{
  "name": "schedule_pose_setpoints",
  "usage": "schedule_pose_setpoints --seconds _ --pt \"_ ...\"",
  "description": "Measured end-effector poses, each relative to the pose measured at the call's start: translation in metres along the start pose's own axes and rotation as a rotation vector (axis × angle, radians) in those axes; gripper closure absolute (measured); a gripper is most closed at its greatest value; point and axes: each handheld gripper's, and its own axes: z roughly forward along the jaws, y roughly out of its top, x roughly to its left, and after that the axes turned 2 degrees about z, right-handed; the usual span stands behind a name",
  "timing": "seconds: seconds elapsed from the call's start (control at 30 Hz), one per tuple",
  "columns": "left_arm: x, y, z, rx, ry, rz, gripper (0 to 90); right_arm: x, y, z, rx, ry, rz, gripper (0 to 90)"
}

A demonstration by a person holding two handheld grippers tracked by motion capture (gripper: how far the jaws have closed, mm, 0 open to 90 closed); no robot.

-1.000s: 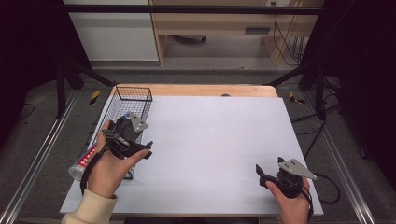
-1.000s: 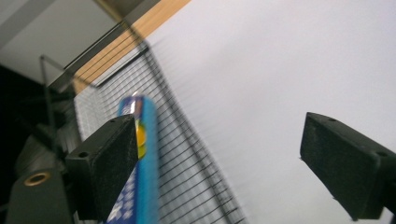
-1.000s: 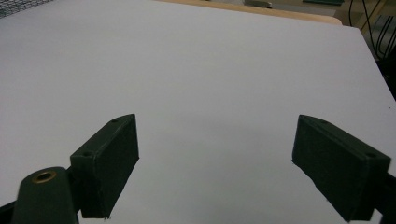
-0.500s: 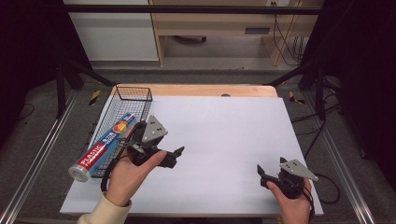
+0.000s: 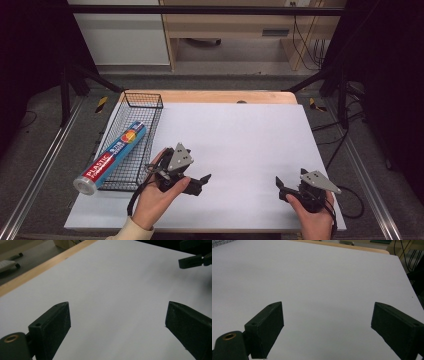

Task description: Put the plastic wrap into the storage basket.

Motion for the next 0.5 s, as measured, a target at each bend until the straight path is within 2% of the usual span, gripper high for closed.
schedule_pose_setpoints --seconds 0.03,0.2,0.27,0.33,0.37,0.4,0.43,0.47,0.5 --pt "0.000 0.000 0.000 0.000 0.000 0.000 6.3 0.000 0.000 0.000 0.000 0.000 0.000 11.1" --pt "0.010 -0.036 0.022 0.028 -0.005 -0.024 6.3 0.000 0.000 0.003 0.018 0.015 -0.011 7.1" --pt "0.014 -0.049 0.027 0.029 -0.004 -0.002 6.4 0.000 0.000 0.004 0.020 0.007 -0.008 4.6" --pt "0.016 -0.062 0.029 0.012 -0.008 0.011 6.4 -0.001 0.001 0.004 0.013 0.028 0.003 4.5" --pt "0.016 -0.062 0.029 0.012 -0.008 0.011 6.4 -0.002 0.001 0.005 0.003 0.037 0.005 4.0" --pt "0.018 -0.072 0.030 -0.016 -0.019 0.007 6.4 -0.002 0.001 0.005 -0.008 0.044 0.003 3.4" --pt "0.018 -0.072 0.030 -0.016 -0.019 0.007 6.4 -0.002 0.001 0.005 -0.008 0.044 0.003 3.4" --pt "0.018 -0.073 0.029 -0.014 -0.029 0.035 6.4 -0.003 0.001 0.006 -0.016 0.053 0.008 3.5" --pt "0.018 -0.073 0.029 -0.014 -0.029 0.035 6.3 -0.003 0.001 0.006 -0.016 0.053 0.008 3.5"
